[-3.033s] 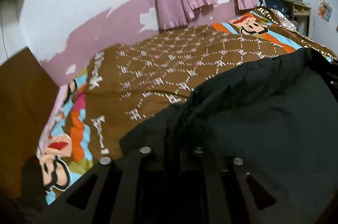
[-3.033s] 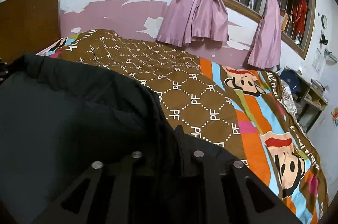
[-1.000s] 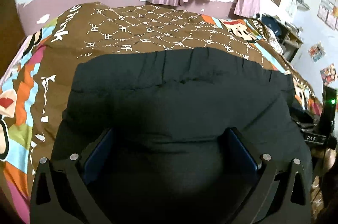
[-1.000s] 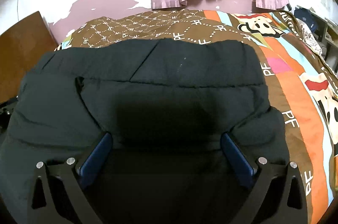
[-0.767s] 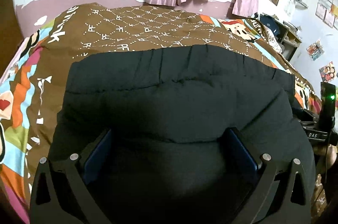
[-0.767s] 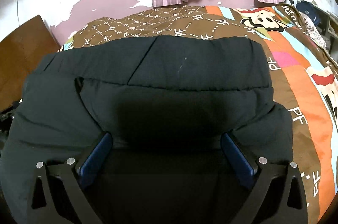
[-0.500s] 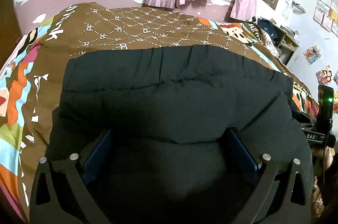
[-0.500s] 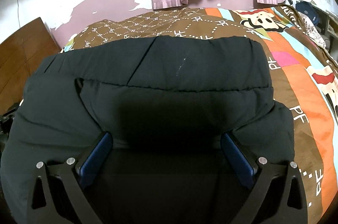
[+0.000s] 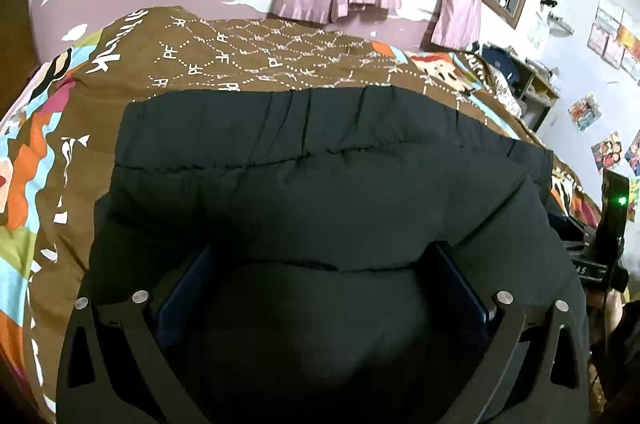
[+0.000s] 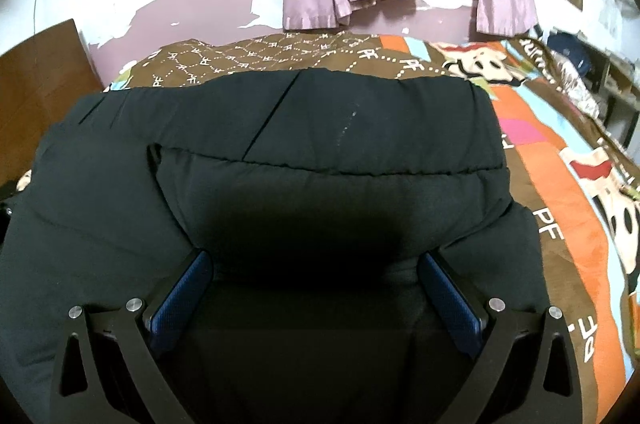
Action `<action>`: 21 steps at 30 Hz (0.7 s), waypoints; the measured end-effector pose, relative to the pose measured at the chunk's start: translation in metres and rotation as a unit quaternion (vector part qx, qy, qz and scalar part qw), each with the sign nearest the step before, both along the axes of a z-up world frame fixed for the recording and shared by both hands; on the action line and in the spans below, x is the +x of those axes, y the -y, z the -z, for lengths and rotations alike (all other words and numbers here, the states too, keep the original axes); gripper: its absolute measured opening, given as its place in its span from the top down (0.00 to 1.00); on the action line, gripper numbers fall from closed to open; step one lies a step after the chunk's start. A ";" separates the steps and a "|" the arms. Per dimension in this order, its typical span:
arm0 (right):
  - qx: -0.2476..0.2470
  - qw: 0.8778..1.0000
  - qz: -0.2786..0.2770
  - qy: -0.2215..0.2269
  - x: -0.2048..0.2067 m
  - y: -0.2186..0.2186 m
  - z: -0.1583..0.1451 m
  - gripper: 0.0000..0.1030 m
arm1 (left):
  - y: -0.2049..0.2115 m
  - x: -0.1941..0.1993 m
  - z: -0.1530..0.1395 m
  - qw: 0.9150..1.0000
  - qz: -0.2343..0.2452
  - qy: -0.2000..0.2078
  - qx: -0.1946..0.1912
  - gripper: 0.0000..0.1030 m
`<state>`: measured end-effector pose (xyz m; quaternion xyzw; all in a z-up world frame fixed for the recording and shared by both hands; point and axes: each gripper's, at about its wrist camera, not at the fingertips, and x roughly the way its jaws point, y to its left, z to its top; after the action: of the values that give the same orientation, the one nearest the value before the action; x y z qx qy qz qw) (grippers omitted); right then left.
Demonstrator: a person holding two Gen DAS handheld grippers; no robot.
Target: Fold large clothes
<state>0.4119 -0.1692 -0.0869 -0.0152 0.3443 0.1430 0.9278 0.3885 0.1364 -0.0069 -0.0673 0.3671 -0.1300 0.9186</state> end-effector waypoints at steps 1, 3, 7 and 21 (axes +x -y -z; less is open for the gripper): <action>-0.004 1.000 0.002 0.005 -0.002 -0.001 0.000 0.00 | -0.001 -0.002 0.000 1.000 -0.001 0.006 -0.003 0.01; -0.011 1.000 0.007 0.016 -0.005 -0.002 0.000 0.00 | 0.000 -0.003 -0.001 1.000 -0.002 0.010 -0.002 0.01; -0.019 0.999 0.015 0.033 -0.010 -0.003 -0.003 0.00 | 0.002 -0.006 -0.003 1.000 -0.005 0.019 0.006 0.01; 0.007 0.986 0.065 0.155 -0.077 0.043 -0.051 0.00 | -0.053 -0.084 -0.044 0.986 -0.124 0.085 -0.068 0.01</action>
<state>0.3346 -0.2125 -0.0356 -0.0083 0.1960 0.0803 0.9773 0.3047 0.1895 0.0369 -0.1637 0.2666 -0.0449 0.9488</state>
